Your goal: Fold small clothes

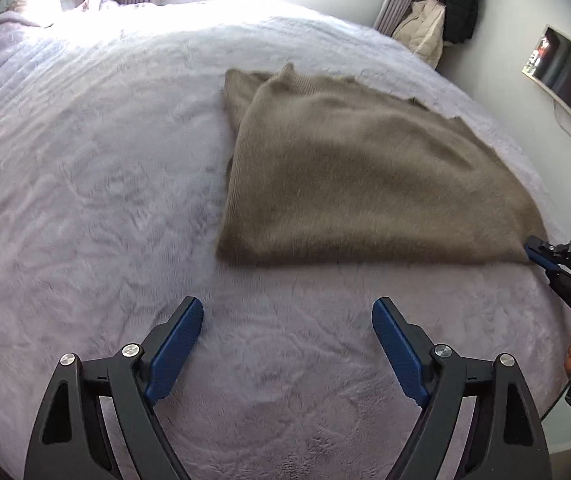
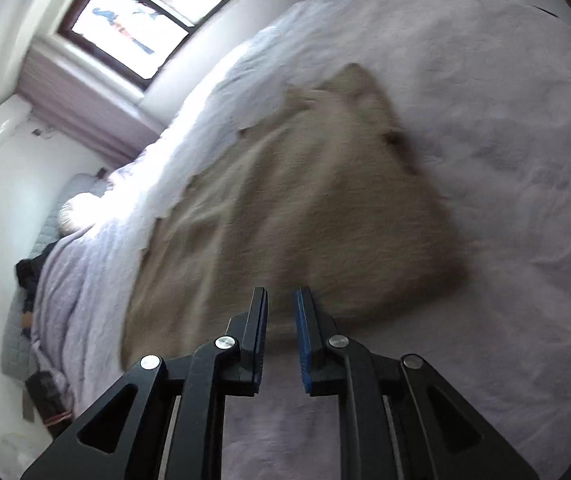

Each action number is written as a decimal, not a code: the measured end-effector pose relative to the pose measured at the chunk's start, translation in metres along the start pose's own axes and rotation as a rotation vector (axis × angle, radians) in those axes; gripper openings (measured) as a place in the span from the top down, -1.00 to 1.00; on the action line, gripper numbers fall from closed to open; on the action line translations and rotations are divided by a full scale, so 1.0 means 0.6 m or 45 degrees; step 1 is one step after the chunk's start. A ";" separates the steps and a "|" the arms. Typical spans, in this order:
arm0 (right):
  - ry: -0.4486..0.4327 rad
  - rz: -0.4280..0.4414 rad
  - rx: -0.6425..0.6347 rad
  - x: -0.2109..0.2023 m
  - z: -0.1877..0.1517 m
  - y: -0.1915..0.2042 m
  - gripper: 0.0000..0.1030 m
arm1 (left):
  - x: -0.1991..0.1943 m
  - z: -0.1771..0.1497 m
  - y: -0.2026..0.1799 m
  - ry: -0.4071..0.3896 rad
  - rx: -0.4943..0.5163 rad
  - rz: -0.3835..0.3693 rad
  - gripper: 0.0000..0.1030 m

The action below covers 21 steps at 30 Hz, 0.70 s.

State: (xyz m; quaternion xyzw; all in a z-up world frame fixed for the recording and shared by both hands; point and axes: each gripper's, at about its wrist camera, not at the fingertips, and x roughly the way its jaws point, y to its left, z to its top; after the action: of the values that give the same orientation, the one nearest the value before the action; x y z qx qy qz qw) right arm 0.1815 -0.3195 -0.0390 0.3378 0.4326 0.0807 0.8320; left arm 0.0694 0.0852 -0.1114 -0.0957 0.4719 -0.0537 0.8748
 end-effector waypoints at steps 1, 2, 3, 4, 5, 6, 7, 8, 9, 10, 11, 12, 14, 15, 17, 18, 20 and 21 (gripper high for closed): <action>-0.012 0.056 0.069 -0.006 -0.004 -0.018 0.71 | 0.001 -0.007 -0.002 -0.014 0.011 0.020 -0.74; -0.022 0.077 0.102 -0.012 -0.009 -0.028 0.71 | 0.002 -0.011 -0.005 -0.024 0.024 0.026 -0.76; -0.028 0.078 0.104 -0.017 -0.014 -0.030 0.71 | 0.002 -0.015 -0.008 -0.032 0.035 0.032 -0.82; -0.028 0.070 0.081 -0.022 -0.020 -0.028 0.70 | 0.004 -0.018 -0.011 -0.029 0.048 0.032 -0.96; -0.022 0.061 0.060 -0.025 -0.025 -0.024 0.69 | 0.006 -0.020 -0.015 -0.019 0.062 0.031 -0.98; -0.009 0.050 0.043 -0.029 -0.030 -0.022 0.67 | 0.008 -0.021 -0.019 -0.017 0.069 0.051 -0.98; 0.001 0.047 0.033 -0.032 -0.036 -0.019 0.66 | 0.011 -0.021 -0.023 -0.016 0.075 0.068 -0.98; 0.004 0.059 0.026 -0.035 -0.044 -0.017 0.64 | 0.012 -0.021 -0.025 -0.017 0.076 0.080 -0.98; 0.004 0.074 0.017 -0.040 -0.053 -0.015 0.60 | 0.013 -0.021 -0.027 -0.019 0.072 0.087 -0.98; 0.004 0.086 0.007 -0.042 -0.059 -0.011 0.57 | 0.013 -0.021 -0.027 -0.021 0.068 0.091 -0.98; 0.003 0.099 -0.009 -0.042 -0.073 -0.004 0.48 | 0.014 -0.022 -0.027 -0.024 0.065 0.095 -0.98; 0.000 0.112 -0.030 -0.045 -0.082 0.001 0.27 | 0.014 -0.023 -0.029 -0.030 0.065 0.102 -0.98; -0.024 0.124 -0.113 -0.048 -0.102 0.023 -0.06 | 0.016 -0.025 -0.031 -0.038 0.070 0.115 -0.98; -0.038 0.112 -0.156 -0.047 -0.110 0.037 -0.12 | 0.016 -0.026 -0.032 -0.044 0.075 0.122 -0.98; -0.038 0.095 -0.236 -0.043 -0.131 0.059 -0.12 | 0.016 -0.028 -0.033 -0.050 0.076 0.127 -0.98; -0.030 0.086 -0.256 -0.040 -0.140 0.068 -0.12 | 0.015 -0.028 -0.033 -0.051 0.072 0.128 -0.98; -0.016 0.069 -0.299 -0.032 -0.158 0.086 -0.13 | 0.015 -0.028 -0.032 -0.052 0.069 0.126 -0.98; -0.011 0.068 -0.313 -0.031 -0.165 0.091 -0.14 | 0.014 -0.029 -0.032 -0.053 0.071 0.125 -0.98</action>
State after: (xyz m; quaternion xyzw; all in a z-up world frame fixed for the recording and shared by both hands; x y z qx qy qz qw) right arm 0.1021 -0.2373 -0.0317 0.2452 0.4065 0.1539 0.8666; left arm 0.0596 0.0631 -0.1235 -0.0492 0.4560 -0.0218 0.8883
